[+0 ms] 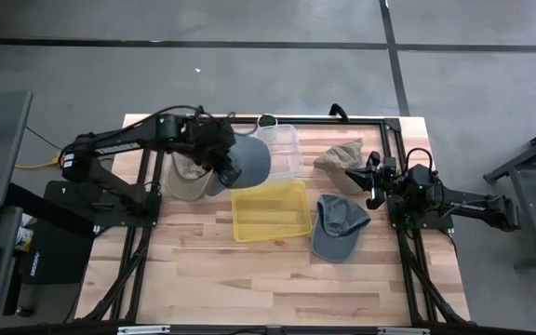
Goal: Pick & Place hat
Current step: Put the bottom gray cap into the transparent bin
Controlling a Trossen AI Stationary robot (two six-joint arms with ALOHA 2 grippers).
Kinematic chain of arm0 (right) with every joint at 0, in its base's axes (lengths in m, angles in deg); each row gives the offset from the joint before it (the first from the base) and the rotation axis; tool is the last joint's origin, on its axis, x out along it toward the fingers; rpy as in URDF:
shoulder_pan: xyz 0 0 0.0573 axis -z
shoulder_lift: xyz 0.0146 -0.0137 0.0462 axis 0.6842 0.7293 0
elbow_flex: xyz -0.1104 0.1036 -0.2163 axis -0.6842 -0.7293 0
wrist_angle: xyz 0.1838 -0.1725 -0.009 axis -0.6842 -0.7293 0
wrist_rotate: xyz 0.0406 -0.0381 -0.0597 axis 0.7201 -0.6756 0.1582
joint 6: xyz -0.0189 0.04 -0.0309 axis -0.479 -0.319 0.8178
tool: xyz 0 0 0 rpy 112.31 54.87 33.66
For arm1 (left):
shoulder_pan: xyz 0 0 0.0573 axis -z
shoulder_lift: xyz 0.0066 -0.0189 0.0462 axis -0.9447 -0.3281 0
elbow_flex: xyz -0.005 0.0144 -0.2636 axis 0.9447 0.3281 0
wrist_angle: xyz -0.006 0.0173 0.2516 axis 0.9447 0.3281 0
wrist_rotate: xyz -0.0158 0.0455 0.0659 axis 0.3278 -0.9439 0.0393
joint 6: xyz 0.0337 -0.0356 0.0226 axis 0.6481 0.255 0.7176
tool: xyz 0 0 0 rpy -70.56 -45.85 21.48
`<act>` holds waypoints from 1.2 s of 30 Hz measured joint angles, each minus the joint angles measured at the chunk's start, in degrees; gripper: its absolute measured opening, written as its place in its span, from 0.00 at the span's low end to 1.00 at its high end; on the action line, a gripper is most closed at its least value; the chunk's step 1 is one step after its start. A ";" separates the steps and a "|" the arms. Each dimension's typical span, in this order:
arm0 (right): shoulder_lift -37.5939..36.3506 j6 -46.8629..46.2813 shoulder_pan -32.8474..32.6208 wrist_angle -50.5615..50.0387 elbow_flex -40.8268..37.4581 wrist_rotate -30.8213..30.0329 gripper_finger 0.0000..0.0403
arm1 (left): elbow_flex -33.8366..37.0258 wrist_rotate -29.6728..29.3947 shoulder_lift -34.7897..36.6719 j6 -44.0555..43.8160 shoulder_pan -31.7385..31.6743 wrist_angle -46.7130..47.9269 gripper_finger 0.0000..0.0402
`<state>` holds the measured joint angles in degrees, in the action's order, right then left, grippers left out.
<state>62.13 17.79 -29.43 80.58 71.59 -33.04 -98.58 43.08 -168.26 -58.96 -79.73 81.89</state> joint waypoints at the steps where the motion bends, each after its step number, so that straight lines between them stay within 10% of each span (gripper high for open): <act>1: 0.00 0.00 0.00 0.00 0.00 0.00 0.00 | -0.07 1.15 -0.48 0.58 -0.99 -0.22 0.00; 15: 0.00 0.00 0.01 -0.04 -0.01 0.00 0.00 | -0.33 12.97 -5.22 -5.72 -13.47 -5.78 0.00; 36: 0.00 0.00 0.00 -0.04 0.00 0.00 0.00 | -36.67 17.10 -32.07 -11.11 -18.47 15.39 0.00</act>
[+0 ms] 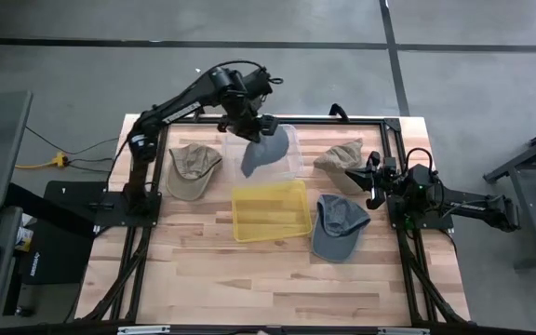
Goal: Pick & Place hat
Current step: Put the bottom gray cap into the transparent bin
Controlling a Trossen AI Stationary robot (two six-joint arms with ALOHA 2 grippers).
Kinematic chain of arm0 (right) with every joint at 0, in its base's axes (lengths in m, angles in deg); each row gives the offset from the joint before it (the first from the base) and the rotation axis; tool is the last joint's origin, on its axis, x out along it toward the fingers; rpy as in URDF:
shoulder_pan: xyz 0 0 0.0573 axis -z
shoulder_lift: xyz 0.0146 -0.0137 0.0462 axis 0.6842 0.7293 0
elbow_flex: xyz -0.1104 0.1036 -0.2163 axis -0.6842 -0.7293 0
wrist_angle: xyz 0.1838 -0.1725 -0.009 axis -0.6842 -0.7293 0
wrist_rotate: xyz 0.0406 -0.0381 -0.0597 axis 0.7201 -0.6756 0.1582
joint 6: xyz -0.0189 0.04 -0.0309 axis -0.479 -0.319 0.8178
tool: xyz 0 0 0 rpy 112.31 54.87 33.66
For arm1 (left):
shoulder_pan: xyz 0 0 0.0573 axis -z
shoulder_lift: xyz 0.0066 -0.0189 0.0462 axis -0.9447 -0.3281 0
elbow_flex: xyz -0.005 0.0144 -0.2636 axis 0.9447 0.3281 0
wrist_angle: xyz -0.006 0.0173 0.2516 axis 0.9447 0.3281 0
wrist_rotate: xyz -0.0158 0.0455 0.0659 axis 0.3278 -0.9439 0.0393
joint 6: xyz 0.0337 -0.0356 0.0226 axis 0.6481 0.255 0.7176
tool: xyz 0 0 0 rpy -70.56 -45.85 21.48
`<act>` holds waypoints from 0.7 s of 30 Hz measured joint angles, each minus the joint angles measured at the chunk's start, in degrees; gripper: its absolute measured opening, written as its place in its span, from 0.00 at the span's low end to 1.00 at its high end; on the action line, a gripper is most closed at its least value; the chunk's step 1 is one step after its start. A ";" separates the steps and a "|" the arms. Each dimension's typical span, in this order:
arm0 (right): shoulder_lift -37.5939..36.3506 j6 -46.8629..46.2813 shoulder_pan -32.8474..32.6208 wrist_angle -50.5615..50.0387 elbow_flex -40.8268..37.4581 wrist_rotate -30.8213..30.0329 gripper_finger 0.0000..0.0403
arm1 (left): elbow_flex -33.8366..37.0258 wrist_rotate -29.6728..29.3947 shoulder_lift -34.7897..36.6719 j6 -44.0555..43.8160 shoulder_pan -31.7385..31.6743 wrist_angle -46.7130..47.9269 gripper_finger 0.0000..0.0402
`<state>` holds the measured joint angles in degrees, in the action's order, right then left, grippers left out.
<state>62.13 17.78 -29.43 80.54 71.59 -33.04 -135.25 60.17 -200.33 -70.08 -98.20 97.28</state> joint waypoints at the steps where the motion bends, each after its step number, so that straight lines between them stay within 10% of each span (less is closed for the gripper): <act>1: 0.00 0.00 0.01 0.02 0.00 0.00 0.00 | -1.36 0.15 -0.97 -0.43 0.00 0.66 0.00; 21: 0.00 0.01 0.01 0.00 0.00 0.00 0.00 | -4.53 1.27 -6.33 -2.82 1.73 4.58 0.00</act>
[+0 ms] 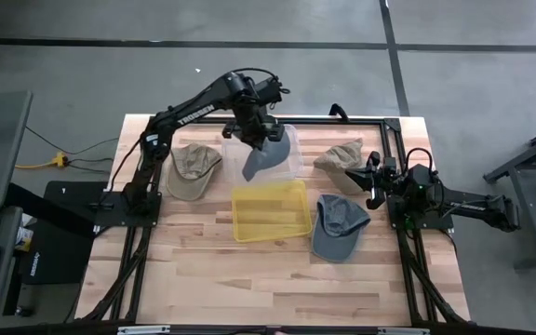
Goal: Pick & Place hat
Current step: Put the bottom gray cap into the transparent bin
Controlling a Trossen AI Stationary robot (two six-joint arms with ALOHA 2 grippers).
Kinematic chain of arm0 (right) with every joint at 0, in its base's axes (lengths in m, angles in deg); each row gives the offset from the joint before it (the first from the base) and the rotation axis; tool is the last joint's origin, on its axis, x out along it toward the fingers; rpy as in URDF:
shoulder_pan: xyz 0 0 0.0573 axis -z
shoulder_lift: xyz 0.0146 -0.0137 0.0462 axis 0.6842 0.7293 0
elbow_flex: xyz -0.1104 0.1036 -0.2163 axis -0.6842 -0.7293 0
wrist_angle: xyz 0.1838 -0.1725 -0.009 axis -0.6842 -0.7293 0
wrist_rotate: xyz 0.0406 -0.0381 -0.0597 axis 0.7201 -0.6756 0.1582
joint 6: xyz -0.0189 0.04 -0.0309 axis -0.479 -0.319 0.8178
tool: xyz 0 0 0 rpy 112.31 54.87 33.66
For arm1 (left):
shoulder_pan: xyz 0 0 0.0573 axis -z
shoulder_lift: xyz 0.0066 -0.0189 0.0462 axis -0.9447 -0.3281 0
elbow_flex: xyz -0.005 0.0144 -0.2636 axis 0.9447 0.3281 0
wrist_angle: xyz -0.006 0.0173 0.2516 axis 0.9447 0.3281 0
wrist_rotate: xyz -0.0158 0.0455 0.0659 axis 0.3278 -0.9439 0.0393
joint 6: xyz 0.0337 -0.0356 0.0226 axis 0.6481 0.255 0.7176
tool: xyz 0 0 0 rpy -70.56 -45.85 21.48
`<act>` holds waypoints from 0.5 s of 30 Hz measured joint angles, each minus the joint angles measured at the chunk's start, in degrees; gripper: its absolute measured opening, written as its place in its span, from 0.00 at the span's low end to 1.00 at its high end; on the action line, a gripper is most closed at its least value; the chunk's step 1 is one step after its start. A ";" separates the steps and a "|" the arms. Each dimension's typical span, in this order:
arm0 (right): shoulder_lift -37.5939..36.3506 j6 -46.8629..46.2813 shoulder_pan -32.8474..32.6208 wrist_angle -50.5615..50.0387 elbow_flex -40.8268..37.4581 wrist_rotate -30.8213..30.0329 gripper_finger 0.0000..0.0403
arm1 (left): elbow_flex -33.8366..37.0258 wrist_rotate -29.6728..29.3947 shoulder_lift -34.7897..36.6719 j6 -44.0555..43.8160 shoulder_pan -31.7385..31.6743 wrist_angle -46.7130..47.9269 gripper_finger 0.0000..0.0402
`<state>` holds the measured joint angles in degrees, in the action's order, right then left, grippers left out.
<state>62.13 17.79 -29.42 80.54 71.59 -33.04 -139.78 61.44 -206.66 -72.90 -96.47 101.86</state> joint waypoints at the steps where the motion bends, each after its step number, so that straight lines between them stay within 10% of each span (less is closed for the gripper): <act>1: 0.00 -0.01 0.01 0.00 0.00 0.00 0.00 | 0.02 0.07 -0.08 0.13 0.28 0.00 0.00; 15: 0.00 -0.01 -0.01 -0.02 0.00 0.00 0.00 | 0.02 0.40 0.01 -0.63 2.00 0.02 0.00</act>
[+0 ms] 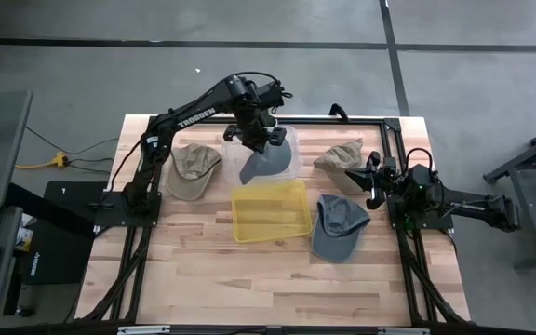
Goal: Pick & Place hat
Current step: Put the bottom gray cap into the transparent bin
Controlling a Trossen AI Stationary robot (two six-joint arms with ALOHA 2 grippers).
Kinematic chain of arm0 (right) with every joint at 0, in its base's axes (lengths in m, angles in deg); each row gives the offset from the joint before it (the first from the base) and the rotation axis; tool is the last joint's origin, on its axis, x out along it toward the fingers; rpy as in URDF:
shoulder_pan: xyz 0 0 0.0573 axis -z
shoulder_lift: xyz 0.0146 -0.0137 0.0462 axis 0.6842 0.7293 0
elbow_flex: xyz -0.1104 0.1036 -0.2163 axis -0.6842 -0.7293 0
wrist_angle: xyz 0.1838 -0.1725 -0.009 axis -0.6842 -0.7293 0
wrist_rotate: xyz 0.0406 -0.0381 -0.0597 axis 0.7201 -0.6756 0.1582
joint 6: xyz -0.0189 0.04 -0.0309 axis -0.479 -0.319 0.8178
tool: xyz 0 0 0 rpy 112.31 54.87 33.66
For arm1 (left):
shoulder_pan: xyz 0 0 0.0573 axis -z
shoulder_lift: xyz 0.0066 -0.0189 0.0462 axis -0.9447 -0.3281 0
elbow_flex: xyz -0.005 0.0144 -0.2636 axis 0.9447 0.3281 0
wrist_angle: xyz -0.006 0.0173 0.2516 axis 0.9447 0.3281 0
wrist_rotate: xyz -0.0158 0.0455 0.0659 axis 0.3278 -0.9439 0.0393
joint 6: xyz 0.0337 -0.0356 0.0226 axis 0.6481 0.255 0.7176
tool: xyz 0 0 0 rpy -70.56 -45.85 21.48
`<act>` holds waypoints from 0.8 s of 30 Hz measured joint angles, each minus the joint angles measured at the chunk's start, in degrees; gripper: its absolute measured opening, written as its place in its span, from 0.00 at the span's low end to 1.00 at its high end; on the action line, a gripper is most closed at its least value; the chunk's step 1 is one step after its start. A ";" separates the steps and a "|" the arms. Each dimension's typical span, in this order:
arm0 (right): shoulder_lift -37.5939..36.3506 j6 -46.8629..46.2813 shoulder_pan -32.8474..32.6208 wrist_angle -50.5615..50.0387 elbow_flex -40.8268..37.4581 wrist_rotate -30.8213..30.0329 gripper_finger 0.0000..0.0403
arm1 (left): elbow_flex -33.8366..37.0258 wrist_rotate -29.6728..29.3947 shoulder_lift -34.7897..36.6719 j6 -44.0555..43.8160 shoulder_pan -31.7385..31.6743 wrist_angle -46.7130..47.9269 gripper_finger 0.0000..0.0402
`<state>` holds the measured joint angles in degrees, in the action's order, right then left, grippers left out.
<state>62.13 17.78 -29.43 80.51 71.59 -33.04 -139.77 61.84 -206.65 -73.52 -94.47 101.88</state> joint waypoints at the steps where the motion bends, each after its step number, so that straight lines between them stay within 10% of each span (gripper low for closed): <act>1: 0.00 0.00 0.02 0.00 0.00 0.00 0.00 | 0.00 0.03 0.00 0.01 0.07 0.00 0.00; 17: 0.00 0.00 0.00 0.00 0.00 -0.01 0.00 | 0.00 -0.64 0.00 5.02 0.01 0.00 0.01; 24: 0.00 0.00 0.00 0.00 -0.02 0.00 0.00 | 0.02 -1.41 0.02 7.54 0.01 -0.02 0.15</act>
<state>62.13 17.78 -29.43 80.51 71.57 -33.04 -139.74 60.42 -206.63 -65.98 -94.46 101.86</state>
